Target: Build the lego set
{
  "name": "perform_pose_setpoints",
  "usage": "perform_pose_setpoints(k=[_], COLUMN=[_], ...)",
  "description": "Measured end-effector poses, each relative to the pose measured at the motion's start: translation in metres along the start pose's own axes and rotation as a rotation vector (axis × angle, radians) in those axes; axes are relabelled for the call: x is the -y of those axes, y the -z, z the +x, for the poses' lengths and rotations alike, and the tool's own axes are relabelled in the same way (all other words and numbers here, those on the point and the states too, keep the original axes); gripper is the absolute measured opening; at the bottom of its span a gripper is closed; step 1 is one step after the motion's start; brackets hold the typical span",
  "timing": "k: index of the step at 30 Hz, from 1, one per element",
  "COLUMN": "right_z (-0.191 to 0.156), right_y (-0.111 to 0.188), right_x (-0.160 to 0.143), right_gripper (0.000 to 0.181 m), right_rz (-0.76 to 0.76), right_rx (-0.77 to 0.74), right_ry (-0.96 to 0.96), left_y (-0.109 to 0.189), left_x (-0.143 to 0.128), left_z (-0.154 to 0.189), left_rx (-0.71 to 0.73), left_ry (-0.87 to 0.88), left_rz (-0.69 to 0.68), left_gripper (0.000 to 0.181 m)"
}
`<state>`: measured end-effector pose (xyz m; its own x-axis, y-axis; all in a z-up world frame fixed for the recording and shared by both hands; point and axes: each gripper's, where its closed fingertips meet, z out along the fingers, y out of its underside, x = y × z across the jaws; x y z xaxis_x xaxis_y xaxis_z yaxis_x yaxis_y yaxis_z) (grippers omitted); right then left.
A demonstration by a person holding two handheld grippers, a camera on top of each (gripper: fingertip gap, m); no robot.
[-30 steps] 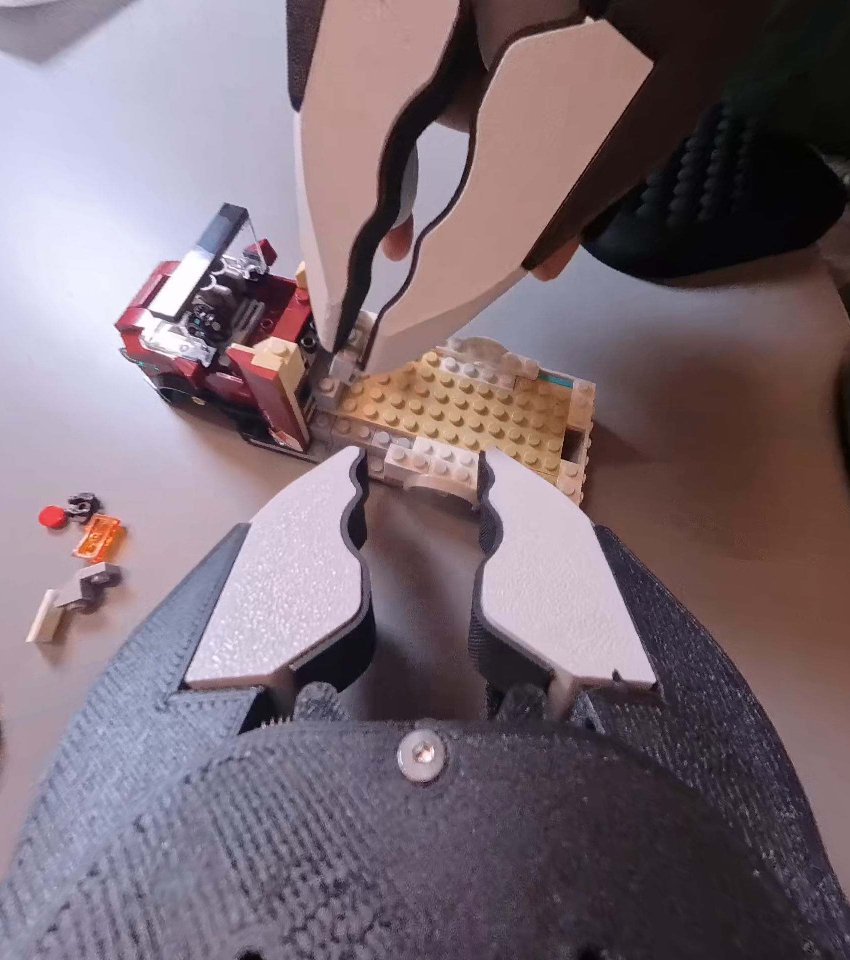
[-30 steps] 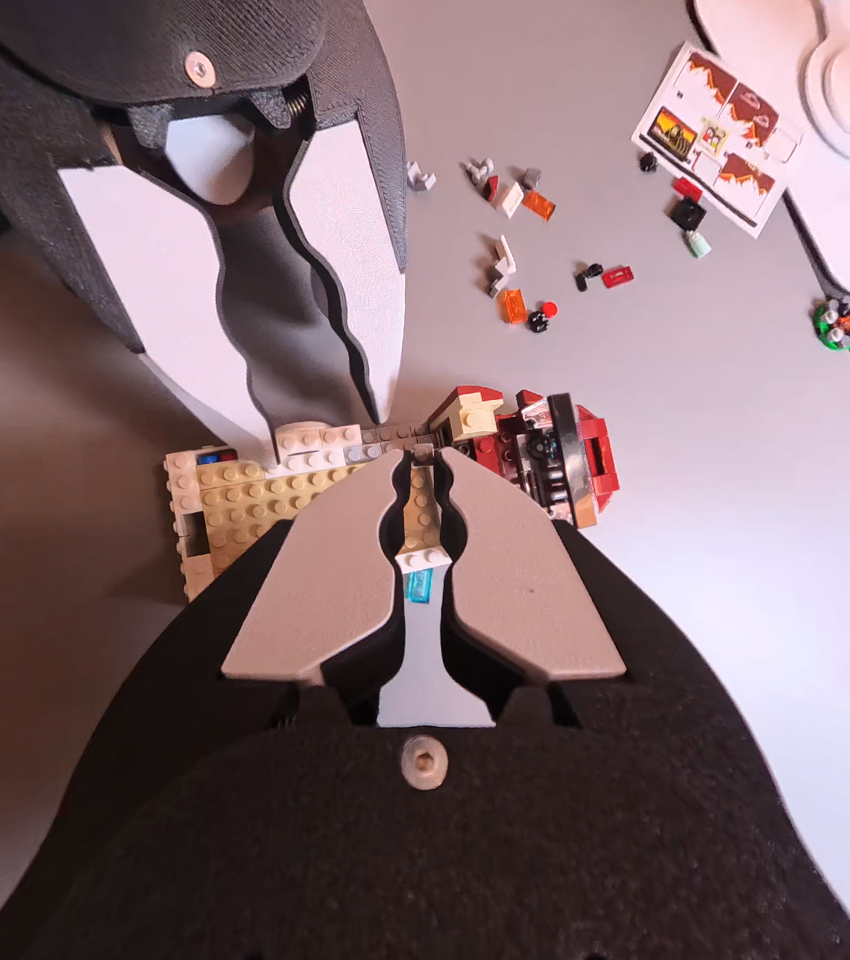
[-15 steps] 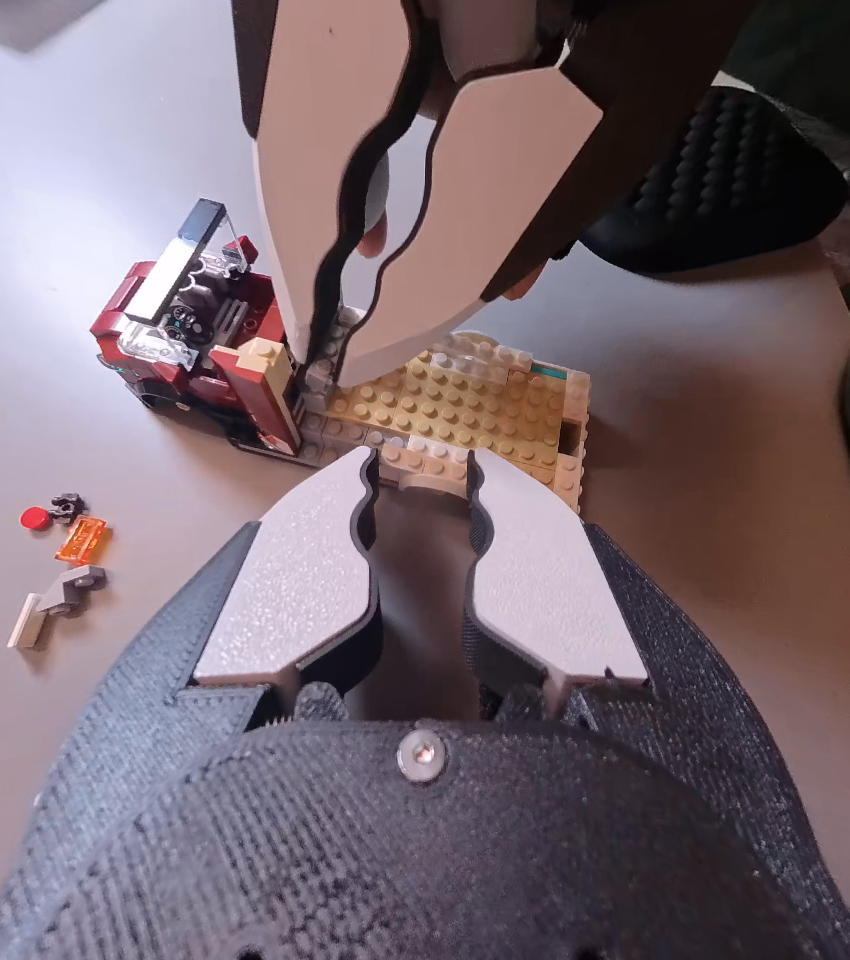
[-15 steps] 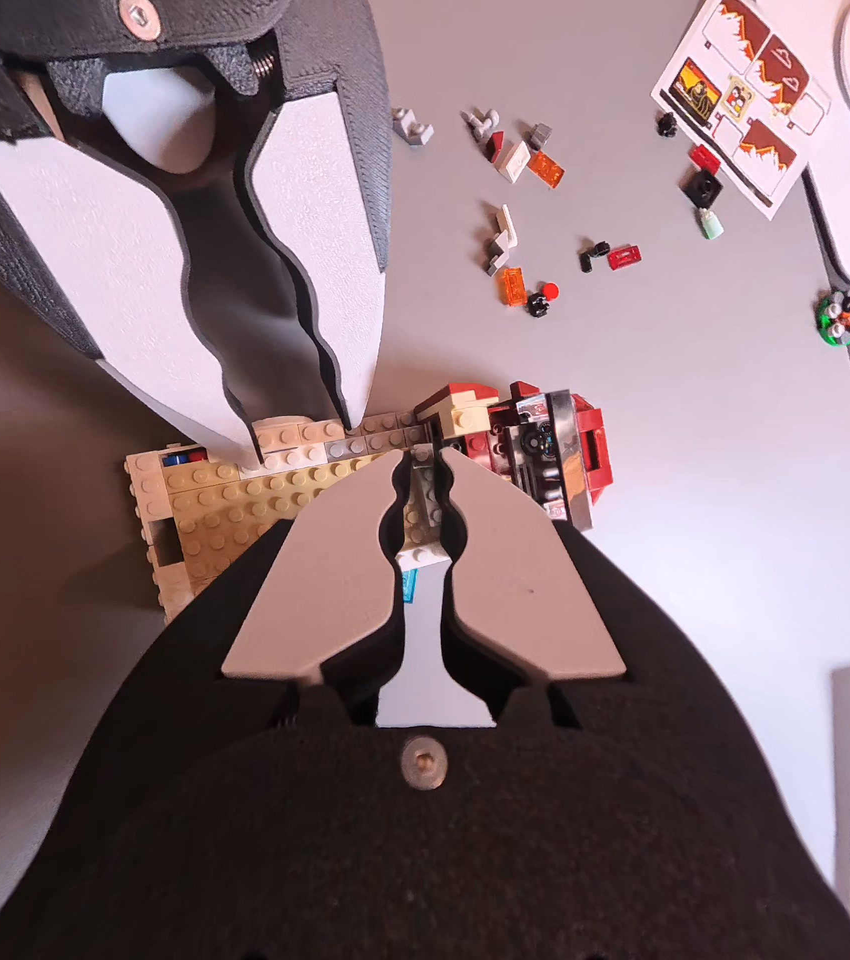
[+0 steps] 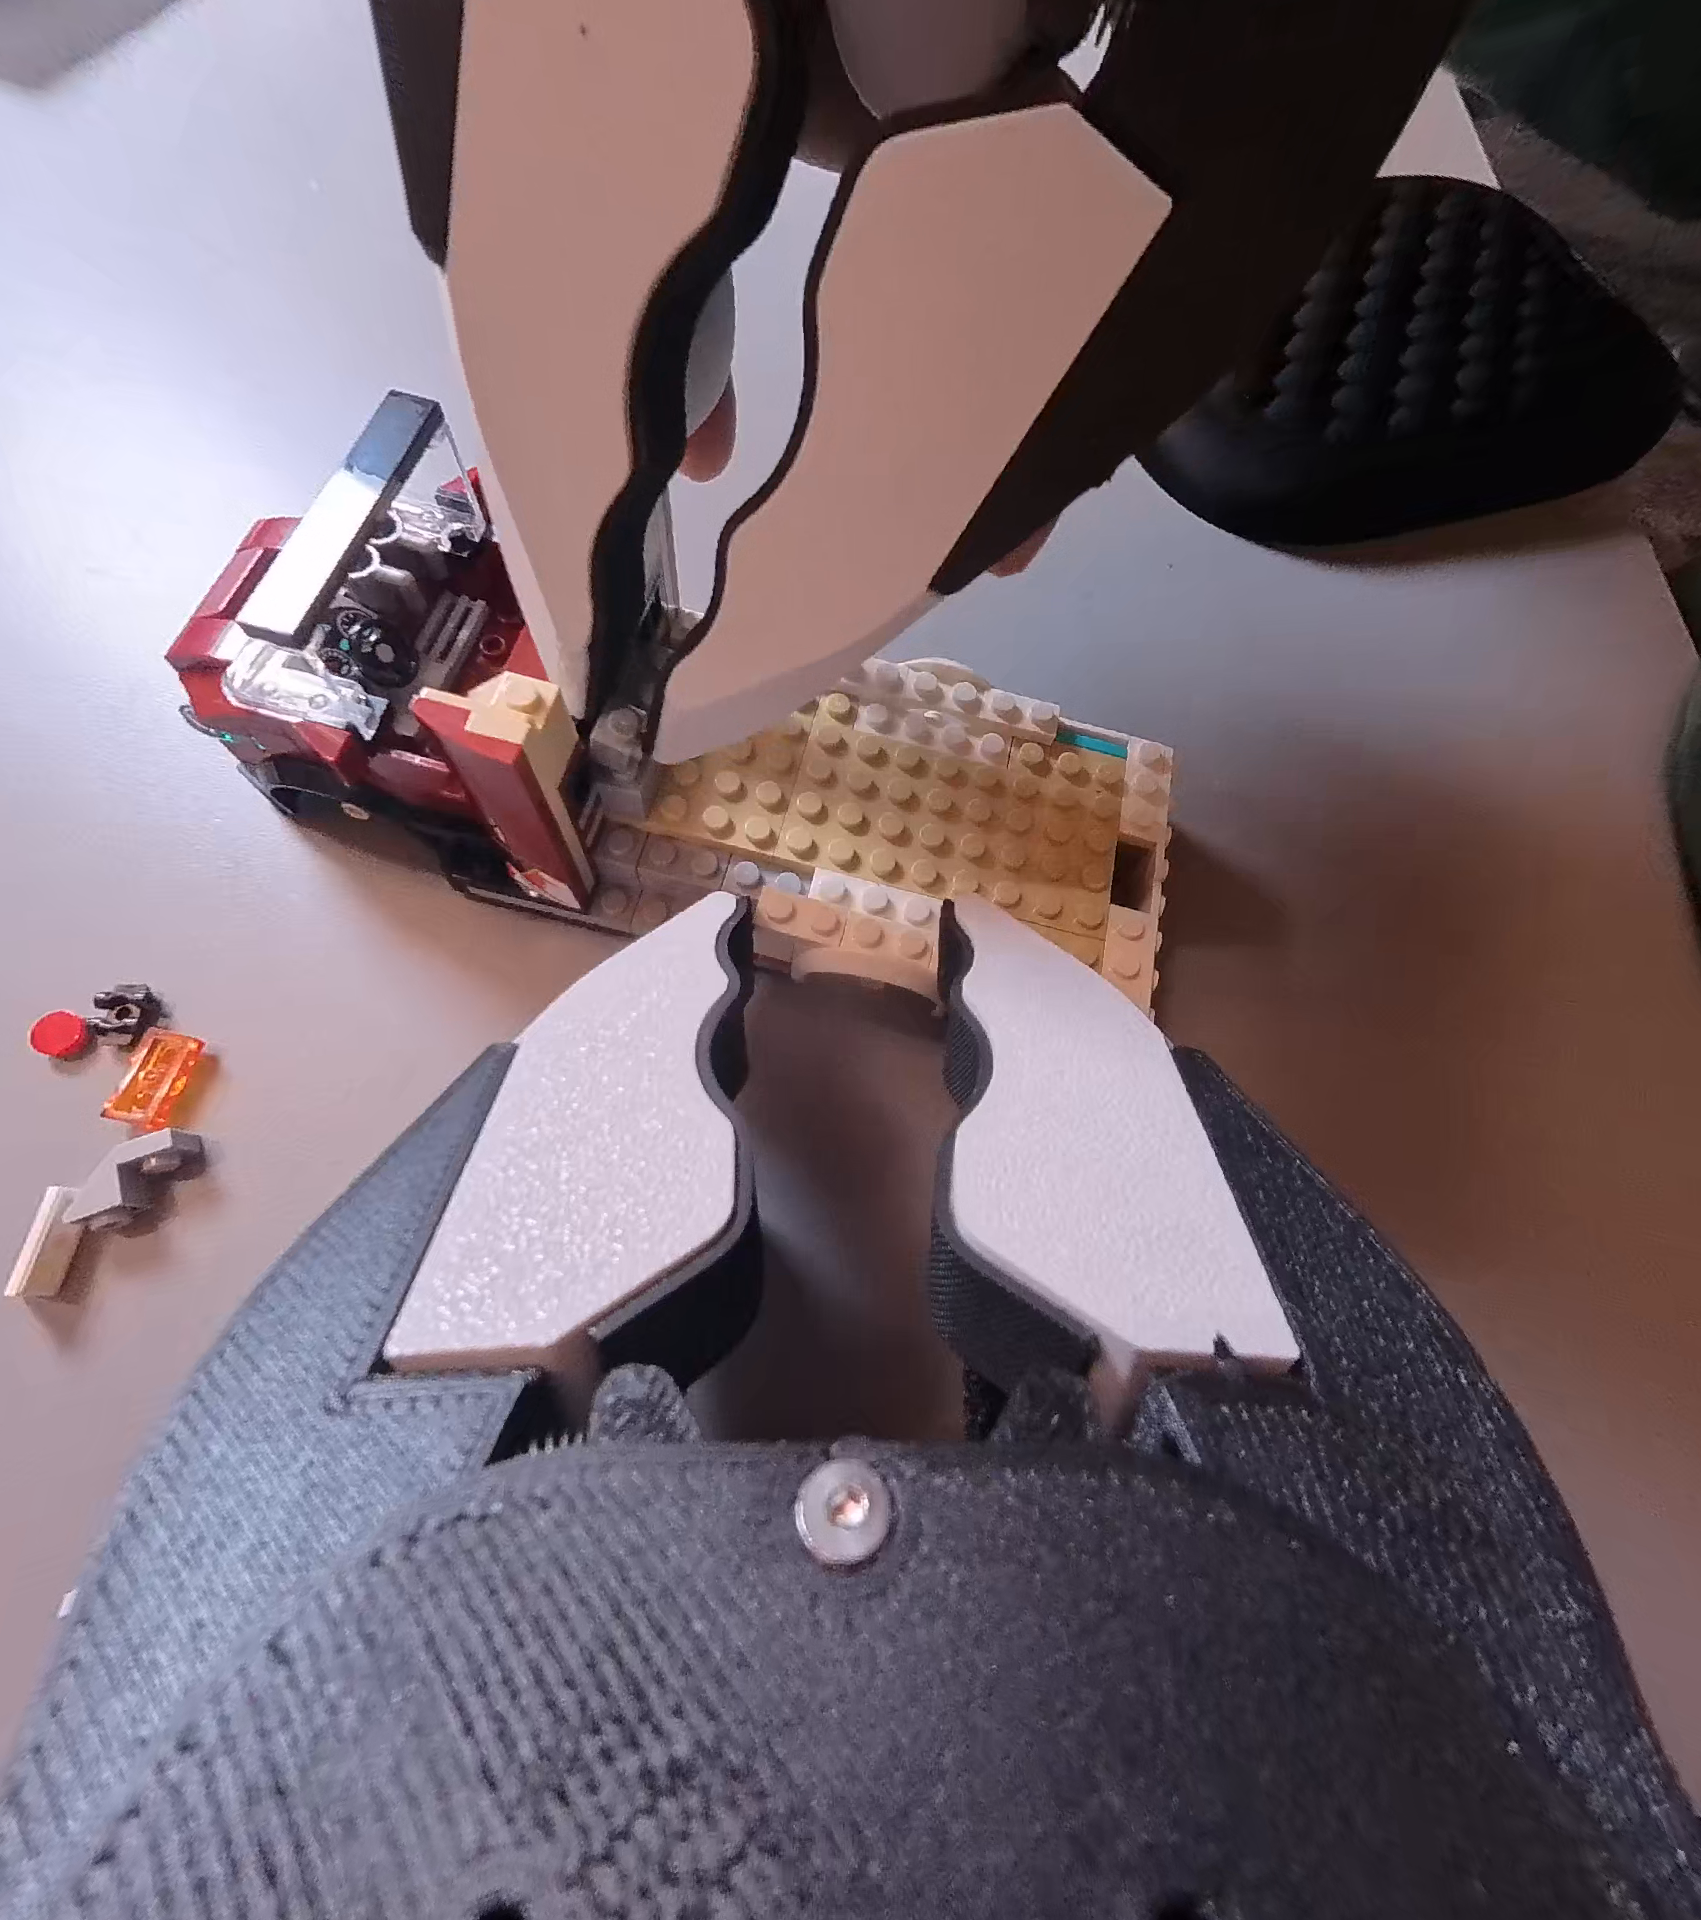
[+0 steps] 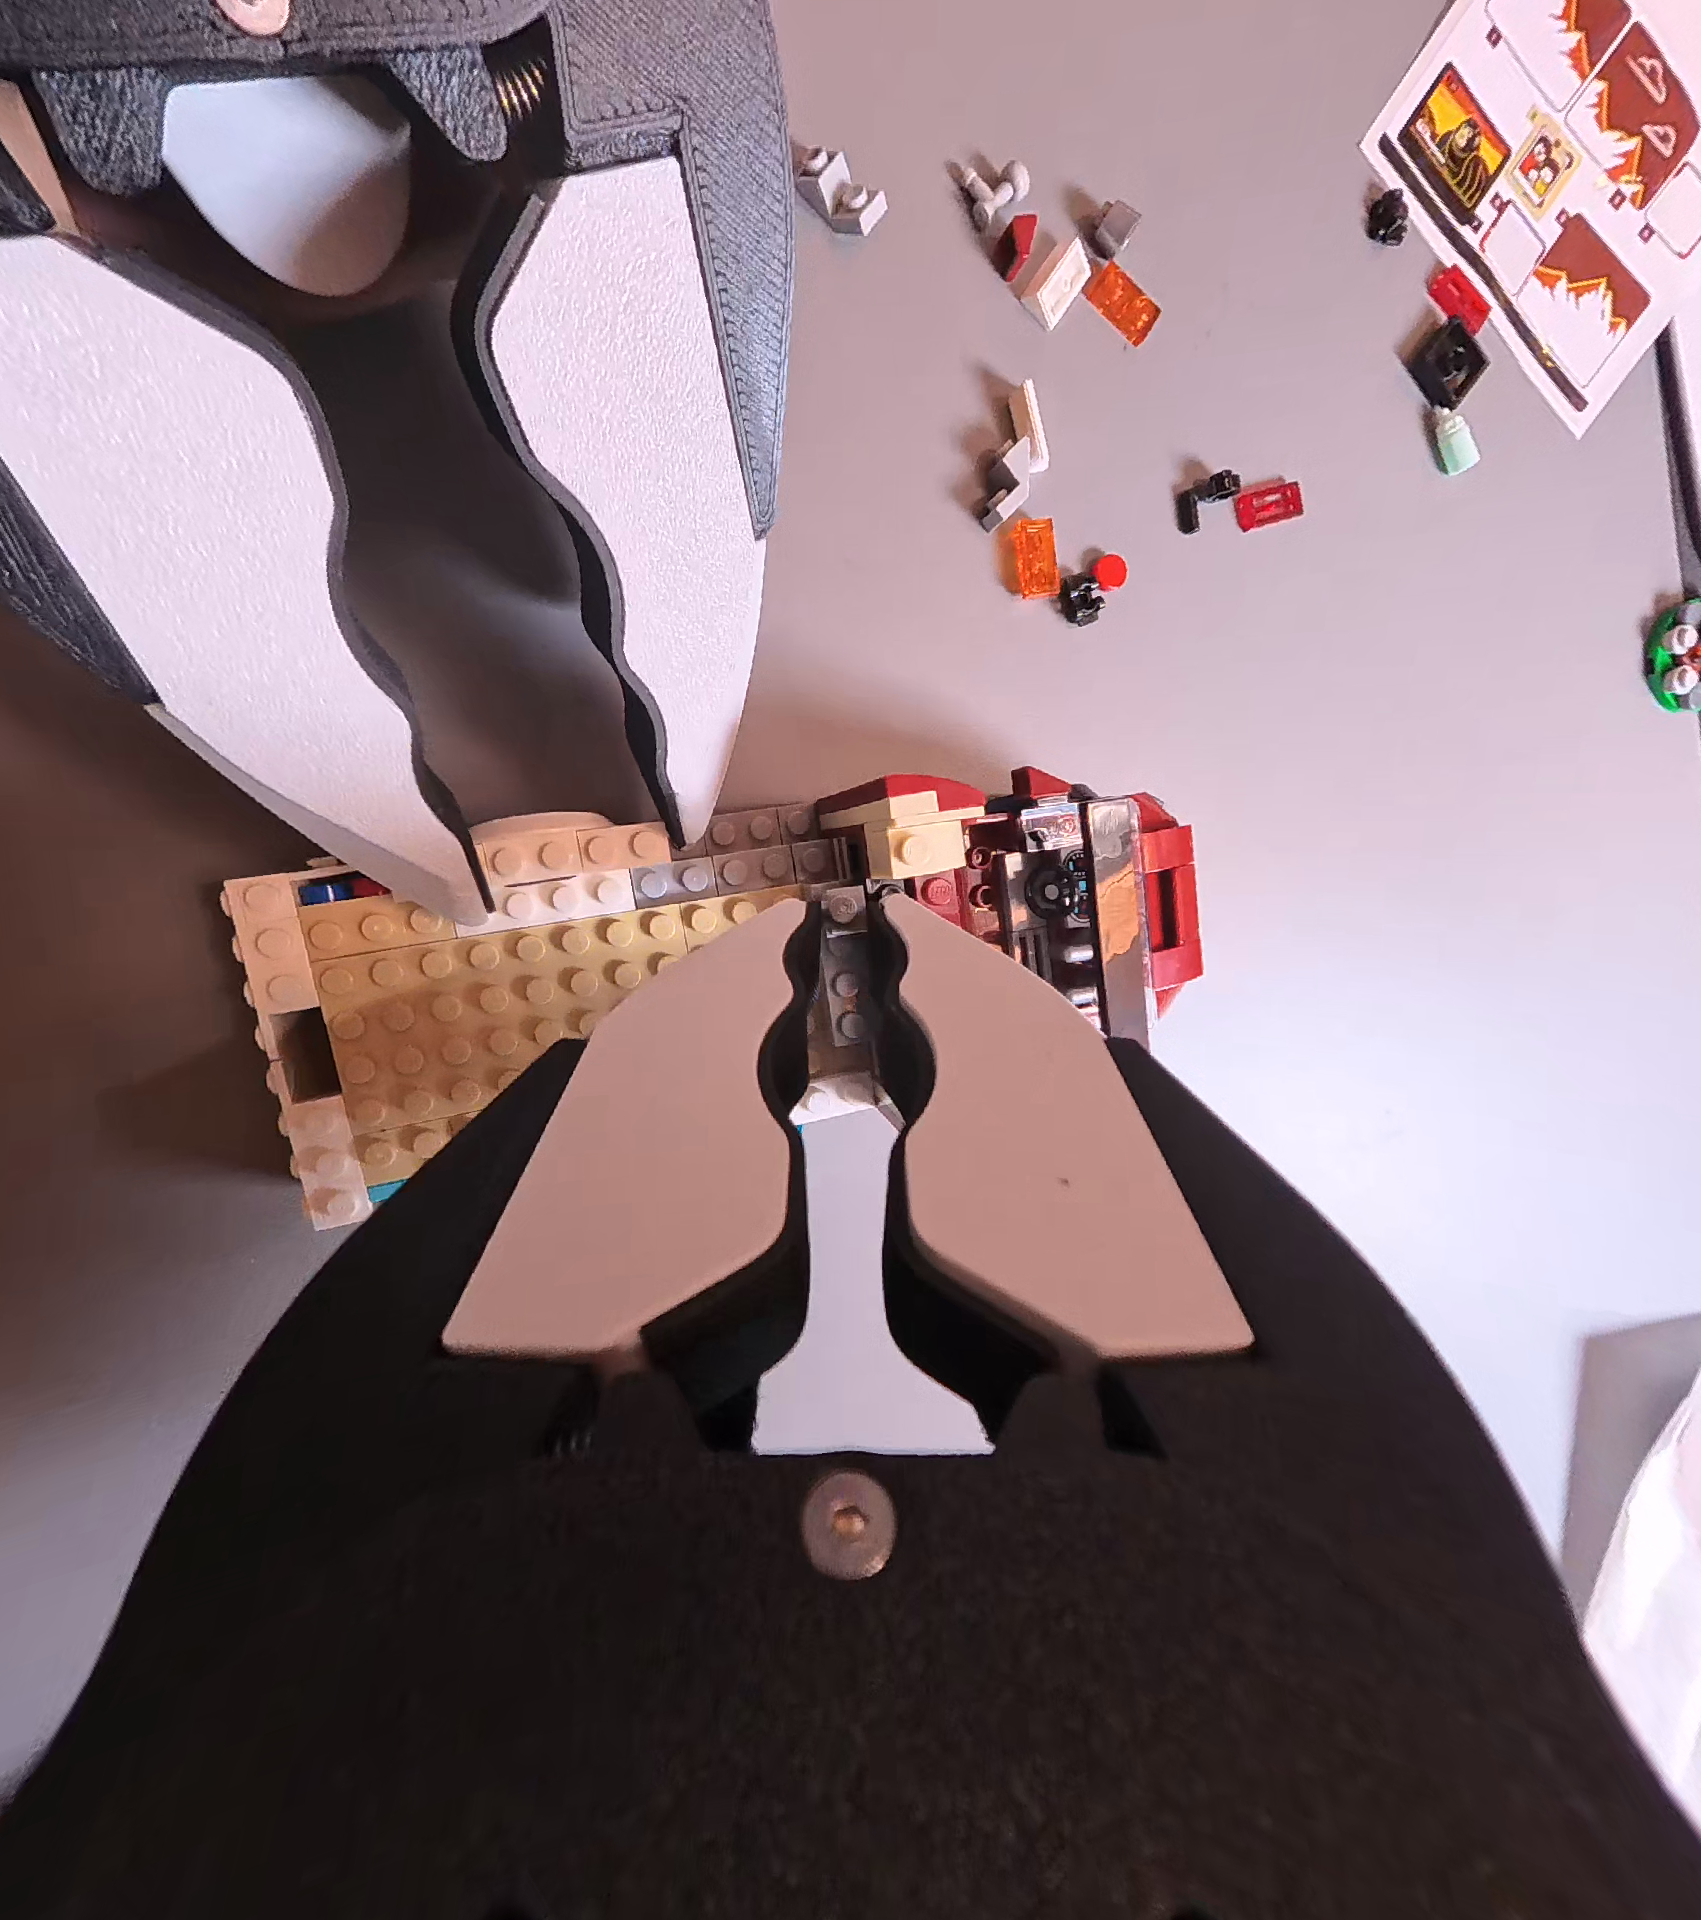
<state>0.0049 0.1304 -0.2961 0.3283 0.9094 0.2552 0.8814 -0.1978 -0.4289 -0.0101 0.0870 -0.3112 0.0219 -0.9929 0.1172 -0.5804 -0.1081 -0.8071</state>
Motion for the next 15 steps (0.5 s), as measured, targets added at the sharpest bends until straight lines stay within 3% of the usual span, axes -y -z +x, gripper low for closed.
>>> perform_pose_setpoints(k=[15], right_z=[0.0007], right_y=[-0.0006], right_x=[0.0002], right_gripper=[0.009], right_rz=[0.033], right_rx=[-0.036], right_ry=[0.020], left_y=[0.0015], left_x=[0.0037], left_z=[-0.0026], left_rx=[-0.011], left_ry=[0.031], left_rz=[0.035], left_gripper=[0.032])
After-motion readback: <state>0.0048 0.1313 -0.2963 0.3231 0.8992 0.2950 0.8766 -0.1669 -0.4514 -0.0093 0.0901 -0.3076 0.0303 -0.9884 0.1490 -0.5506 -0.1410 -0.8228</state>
